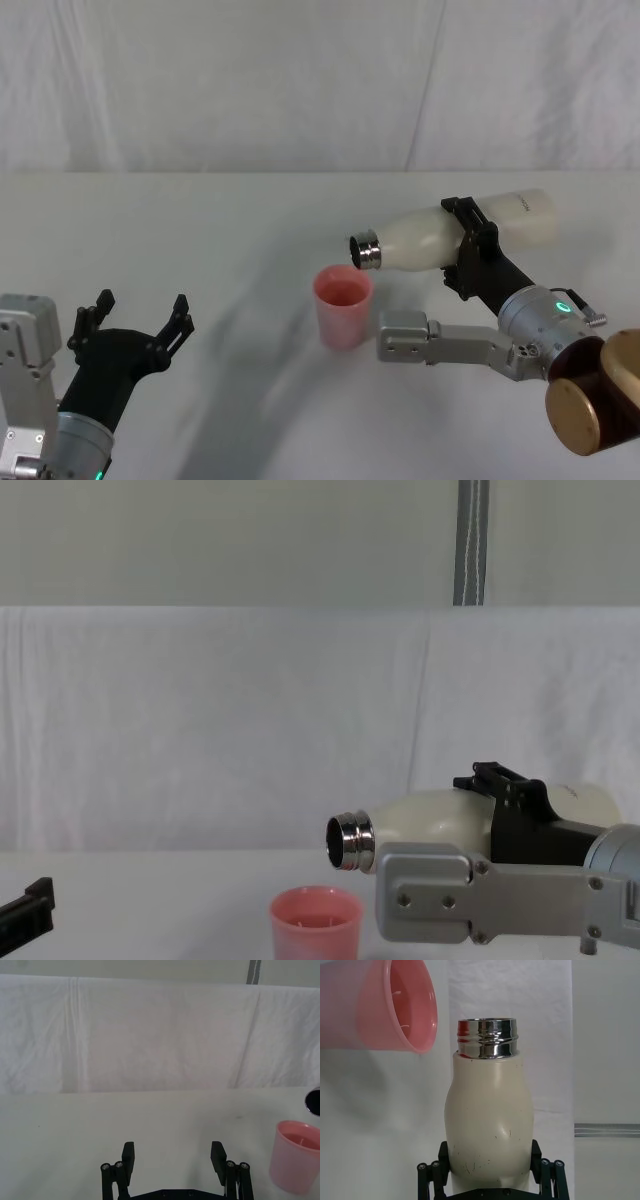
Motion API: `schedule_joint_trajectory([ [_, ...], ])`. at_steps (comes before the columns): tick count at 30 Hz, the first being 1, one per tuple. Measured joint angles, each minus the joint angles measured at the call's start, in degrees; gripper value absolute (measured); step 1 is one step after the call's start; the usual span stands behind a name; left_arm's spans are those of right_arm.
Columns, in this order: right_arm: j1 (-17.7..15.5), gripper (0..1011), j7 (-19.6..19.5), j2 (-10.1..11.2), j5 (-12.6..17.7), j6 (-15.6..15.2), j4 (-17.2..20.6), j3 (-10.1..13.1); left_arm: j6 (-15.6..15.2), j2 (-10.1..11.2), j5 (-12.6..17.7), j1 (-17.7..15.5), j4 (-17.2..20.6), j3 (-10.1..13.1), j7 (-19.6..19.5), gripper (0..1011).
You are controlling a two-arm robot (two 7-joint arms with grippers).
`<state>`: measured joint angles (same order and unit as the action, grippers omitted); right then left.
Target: Grasp the thermos with one hand and pour water into the cup lid.
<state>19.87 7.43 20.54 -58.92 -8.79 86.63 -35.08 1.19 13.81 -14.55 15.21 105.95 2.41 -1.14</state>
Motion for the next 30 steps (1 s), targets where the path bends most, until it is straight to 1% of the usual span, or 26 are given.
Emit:
schedule_joint_trajectory([
  [30,-0.6,950,0.3,0.3,-1.3,-0.9,0.9,0.1,0.0,0.0,0.0,0.0,0.0,0.0,0.0,1001],
])
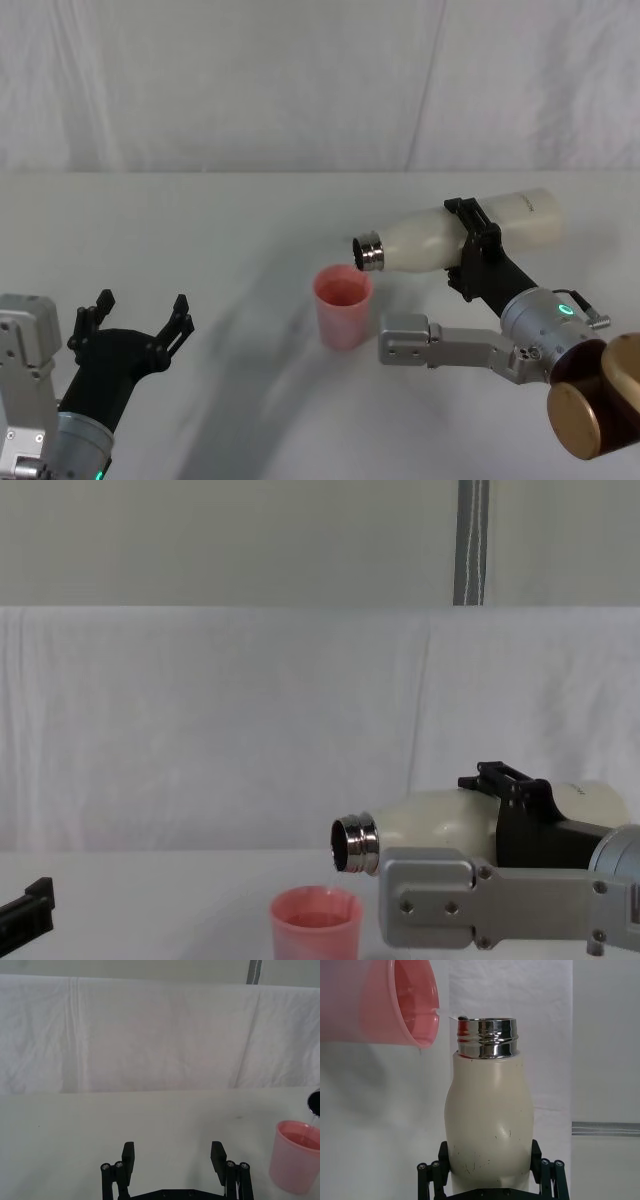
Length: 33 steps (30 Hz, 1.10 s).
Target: Grasp the thermos with one hand and pour water into the cup lid.
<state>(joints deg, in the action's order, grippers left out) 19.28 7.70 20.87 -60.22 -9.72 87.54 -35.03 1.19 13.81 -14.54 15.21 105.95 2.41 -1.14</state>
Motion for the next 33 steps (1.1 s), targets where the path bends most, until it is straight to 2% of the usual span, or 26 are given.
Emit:
schedule_joint_trajectory([
  [33,0.9,950,0.8,0.4,-0.9,0.1,0.7,-0.4,0.0,0.0,0.0,0.0,0.0,0.0,0.0,1001],
])
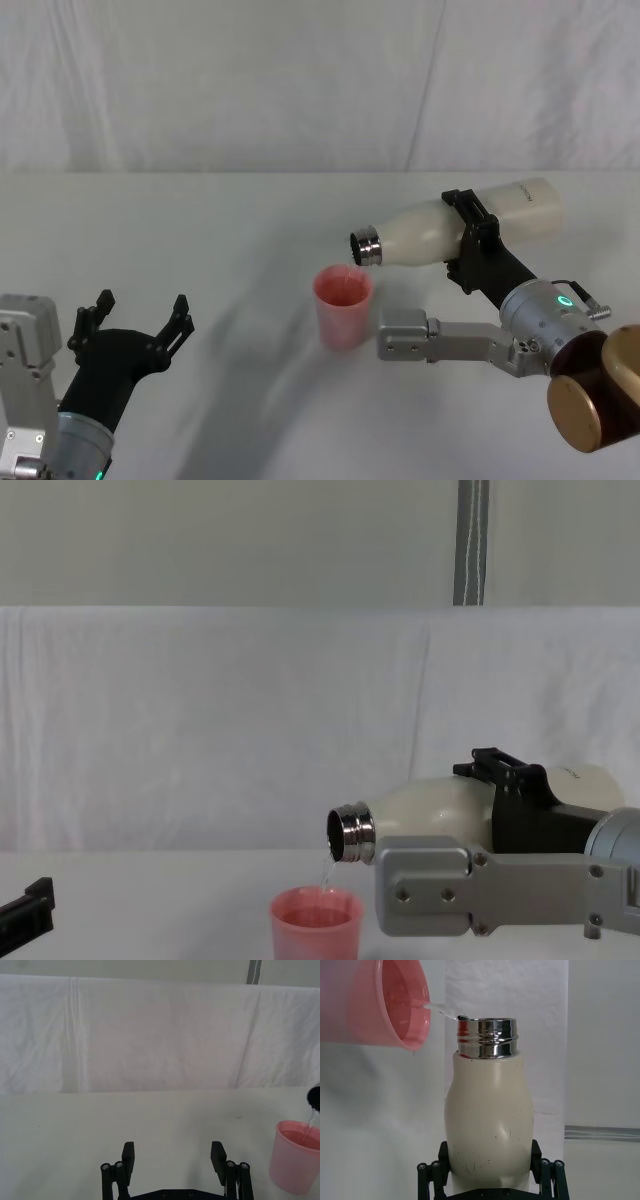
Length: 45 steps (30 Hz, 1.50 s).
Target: Grasp the thermos with one hand and pour water into the cup lid.
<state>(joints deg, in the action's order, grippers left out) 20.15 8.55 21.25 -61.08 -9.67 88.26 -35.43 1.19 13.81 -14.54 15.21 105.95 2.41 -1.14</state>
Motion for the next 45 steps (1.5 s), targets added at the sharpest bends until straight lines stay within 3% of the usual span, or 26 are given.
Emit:
schedule_joint_trajectory([
  [34,0.2,950,0.7,-0.1,-0.1,-0.3,0.1,-0.3,0.0,0.0,0.0,0.0,0.0,0.0,0.0,1001],
  [37,-0.1,950,0.4,-0.4,0.8,-0.1,0.1,0.1,0.0,0.0,0.0,0.0,0.0,0.0,0.0,1001],
  [45,-1.6,950,-0.9,-2.0,7.0,2.5,-0.2,2.6,0.0,0.0,0.0,0.0,0.0,0.0,0.0,1001],
])
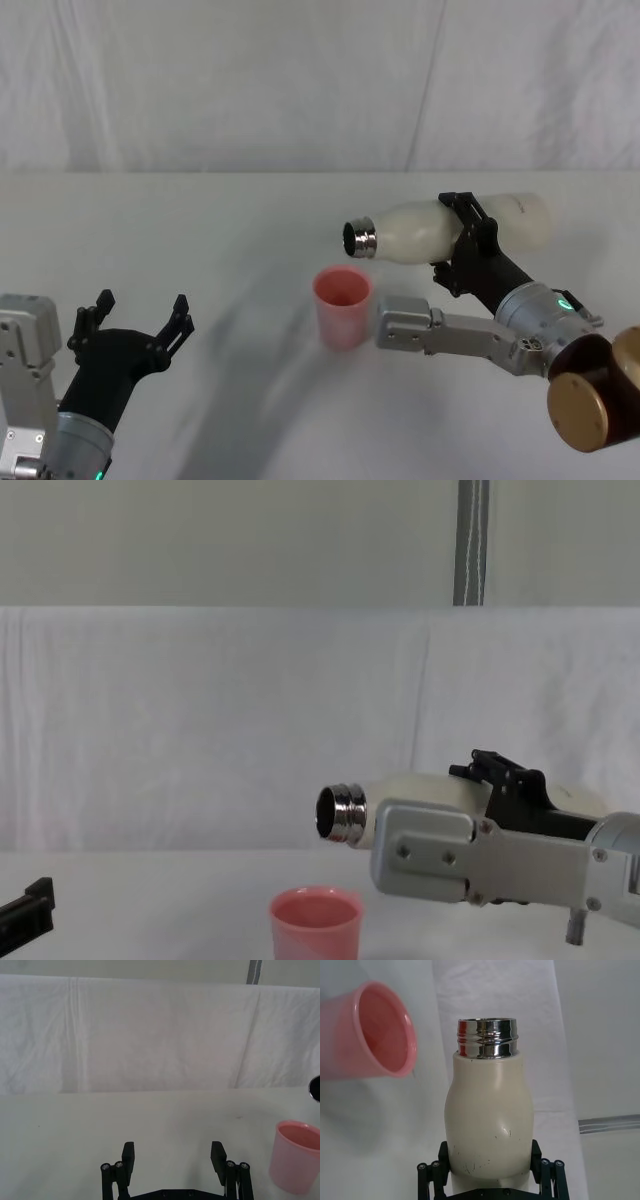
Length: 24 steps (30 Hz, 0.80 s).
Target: Grasp the thermos with one hand and pour water into the cup lid.
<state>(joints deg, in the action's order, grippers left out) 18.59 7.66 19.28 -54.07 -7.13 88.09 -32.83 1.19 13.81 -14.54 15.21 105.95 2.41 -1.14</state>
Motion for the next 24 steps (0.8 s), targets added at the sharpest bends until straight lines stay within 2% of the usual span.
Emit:
schedule_joint_trajectory([
  [13,-1.1,950,0.2,-0.8,5.3,1.9,1.3,2.1,0.0,0.0,0.0,0.0,0.0,0.0,0.0,1001],
  [18,-1.3,950,0.5,-0.8,6.4,2.3,1.9,2.5,0.0,0.0,0.0,0.0,0.0,0.0,0.0,1001],
  [24,-2.0,950,1.1,-1.3,10.0,3.1,2.6,4.1,0.0,0.0,0.0,0.0,0.0,0.0,0.0,1001],
])
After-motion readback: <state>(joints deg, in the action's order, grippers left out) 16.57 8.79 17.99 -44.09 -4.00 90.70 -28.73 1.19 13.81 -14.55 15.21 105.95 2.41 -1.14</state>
